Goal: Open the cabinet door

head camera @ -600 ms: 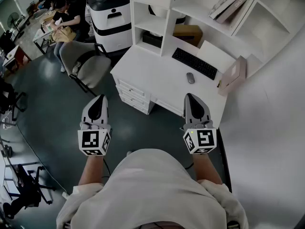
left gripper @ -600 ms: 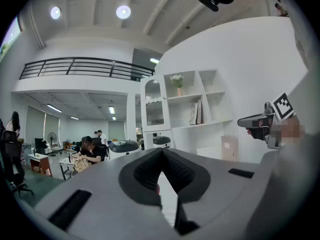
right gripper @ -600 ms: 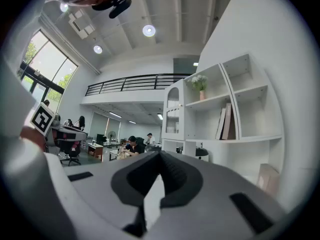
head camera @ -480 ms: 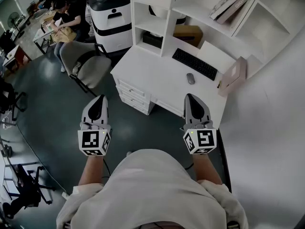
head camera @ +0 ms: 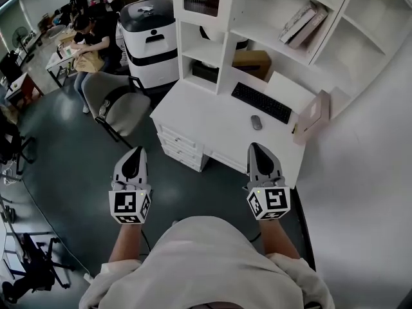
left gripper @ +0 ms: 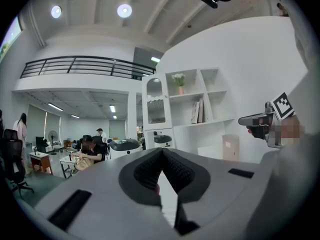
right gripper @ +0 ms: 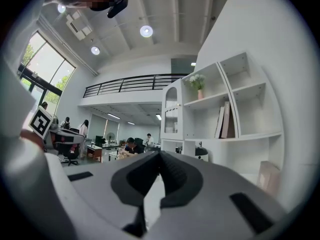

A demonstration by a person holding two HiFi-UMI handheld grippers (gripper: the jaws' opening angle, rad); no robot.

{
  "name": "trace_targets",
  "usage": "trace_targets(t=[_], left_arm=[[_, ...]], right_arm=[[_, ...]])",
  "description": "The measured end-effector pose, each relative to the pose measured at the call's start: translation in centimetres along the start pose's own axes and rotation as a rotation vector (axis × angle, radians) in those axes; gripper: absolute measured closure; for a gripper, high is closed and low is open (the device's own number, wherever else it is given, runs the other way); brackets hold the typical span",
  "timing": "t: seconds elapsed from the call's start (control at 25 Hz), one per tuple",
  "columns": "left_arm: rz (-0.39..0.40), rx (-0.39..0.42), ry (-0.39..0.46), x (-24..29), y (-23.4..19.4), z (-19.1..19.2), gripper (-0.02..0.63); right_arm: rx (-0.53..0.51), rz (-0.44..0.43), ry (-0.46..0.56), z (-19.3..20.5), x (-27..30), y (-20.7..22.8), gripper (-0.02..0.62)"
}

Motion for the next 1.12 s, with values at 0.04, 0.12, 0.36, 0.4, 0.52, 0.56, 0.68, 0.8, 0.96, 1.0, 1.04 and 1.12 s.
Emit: trace_targets(t=[0.04,0.12,0.36,0.4,0.52,0.56,0.68,0.8,0.96,1.0,1.04,1.12], left_arm=[[0.000,-0.001,0.000,0.0,-0.1,0.1,0.607],[0.001,-0.004,0.000,0.0,-0.4,0.3,0.607],[0.008,-0.016,-0.007,0.1,-1.3,1.0,0.607],[0.009,-0.017,-0.007,0.2,-1.5,1.1,0.607],[0.015,-0.021,-0.013,0.2,-2.2,1.5,0.607],[0.019,-0.022,-0.015,0.2,-2.5,1.6,0.607],[0.031,-0.023,-0.023,0.0,-3.6,2.1,0.607],[0.049,-0.020,-0.035,-0.2,-4.8,2.6,0.607],[0.058,-0.022,-0.050,0.8,-6.1,3.3,0.607],[0.058,-0.024,-0.052,1.2,-6.3,3.4,0.607],[0.057,-0.024,-0.053,1.7,-6.3,3.6,0.607],[0.050,-0.025,-0.055,3.0,-6.6,3.8,0.607]], right_arm=[[-0.002,0.000,-0.002,0.0,0.1,-0.1,0.592],[-0.007,0.000,-0.005,0.1,0.2,-0.3,0.592],[-0.016,0.004,-0.019,0.5,0.7,-1.1,0.592],[-0.017,0.006,-0.021,0.5,0.9,-1.2,0.592],[-0.020,0.017,-0.027,0.6,1.3,-1.4,0.592],[-0.021,0.022,-0.027,0.6,1.4,-1.6,0.592],[-0.024,0.039,-0.024,0.5,1.8,-2.3,0.592],[-0.030,0.042,-0.022,0.3,2.1,-3.5,0.592],[-0.021,0.032,-0.021,0.6,3.4,-4.6,0.591],[-0.022,0.027,-0.022,0.7,3.8,-4.7,0.591],[-0.023,0.019,-0.024,0.9,4.3,-4.7,0.591],[-0.021,0.001,-0.029,1.4,5.7,-4.3,0.591]])
Point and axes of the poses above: the fingertips, and each gripper's own axes: x forward along the fingers, y to its right, z out of its underside, the point moved 2 cm from there along -x, backward along the fingers, and after that the axes turned 9 degrees about z, right-handed, at the moved point
